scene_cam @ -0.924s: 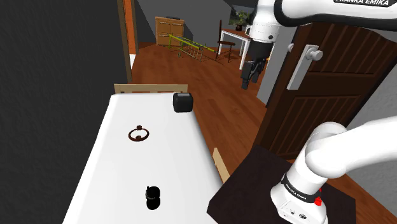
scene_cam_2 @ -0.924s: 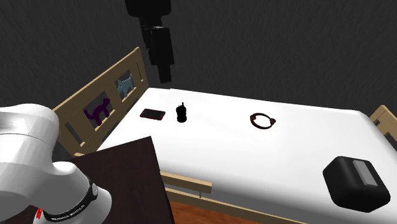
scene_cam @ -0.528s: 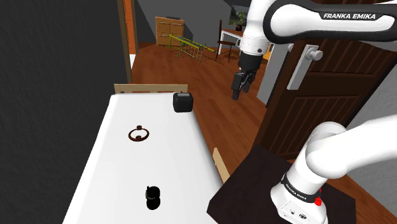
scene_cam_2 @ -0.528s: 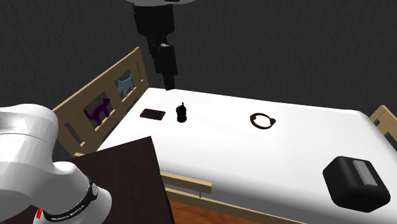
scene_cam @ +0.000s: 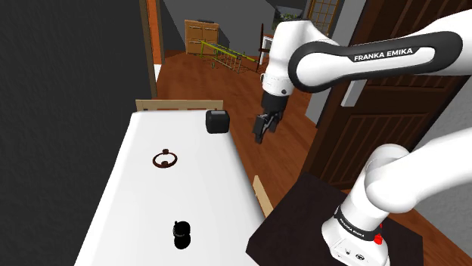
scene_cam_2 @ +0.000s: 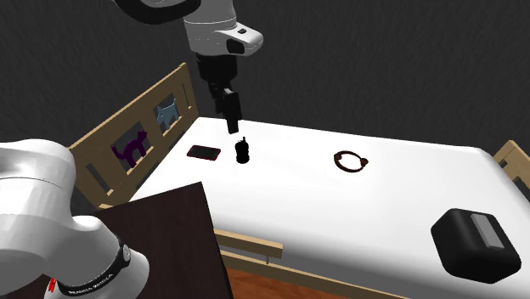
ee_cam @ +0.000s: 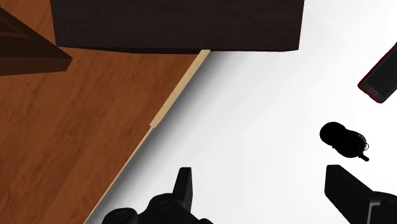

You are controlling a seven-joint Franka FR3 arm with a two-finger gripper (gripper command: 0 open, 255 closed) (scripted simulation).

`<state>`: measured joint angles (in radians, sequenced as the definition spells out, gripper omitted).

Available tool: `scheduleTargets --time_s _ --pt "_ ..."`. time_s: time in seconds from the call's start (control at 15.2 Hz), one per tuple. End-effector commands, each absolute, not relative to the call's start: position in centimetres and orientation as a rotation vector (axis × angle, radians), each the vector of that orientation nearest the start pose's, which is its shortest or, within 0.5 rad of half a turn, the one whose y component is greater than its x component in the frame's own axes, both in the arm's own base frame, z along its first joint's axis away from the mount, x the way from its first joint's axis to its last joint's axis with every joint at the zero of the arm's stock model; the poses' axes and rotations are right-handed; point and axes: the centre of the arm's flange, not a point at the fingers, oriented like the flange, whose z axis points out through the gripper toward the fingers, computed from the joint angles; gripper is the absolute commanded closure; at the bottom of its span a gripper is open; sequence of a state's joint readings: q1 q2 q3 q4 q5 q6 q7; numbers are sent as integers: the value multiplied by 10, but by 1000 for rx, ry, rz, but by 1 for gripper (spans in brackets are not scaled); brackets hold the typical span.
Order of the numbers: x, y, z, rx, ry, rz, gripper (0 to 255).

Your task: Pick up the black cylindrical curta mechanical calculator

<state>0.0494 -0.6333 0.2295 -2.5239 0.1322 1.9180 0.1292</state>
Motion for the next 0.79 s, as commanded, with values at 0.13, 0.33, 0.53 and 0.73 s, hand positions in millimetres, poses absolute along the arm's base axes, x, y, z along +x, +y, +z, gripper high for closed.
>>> scheduleTargets --time_s 0.13,0.33,0.53,0.73 --pt "354 146 441 -3138 -114 -45 0" --pt "361 170 411 -3132 -125 -54 0" --pt "368 195 381 -3125 -136 -62 0" --pt "375 219 352 -3119 -147 -71 0"
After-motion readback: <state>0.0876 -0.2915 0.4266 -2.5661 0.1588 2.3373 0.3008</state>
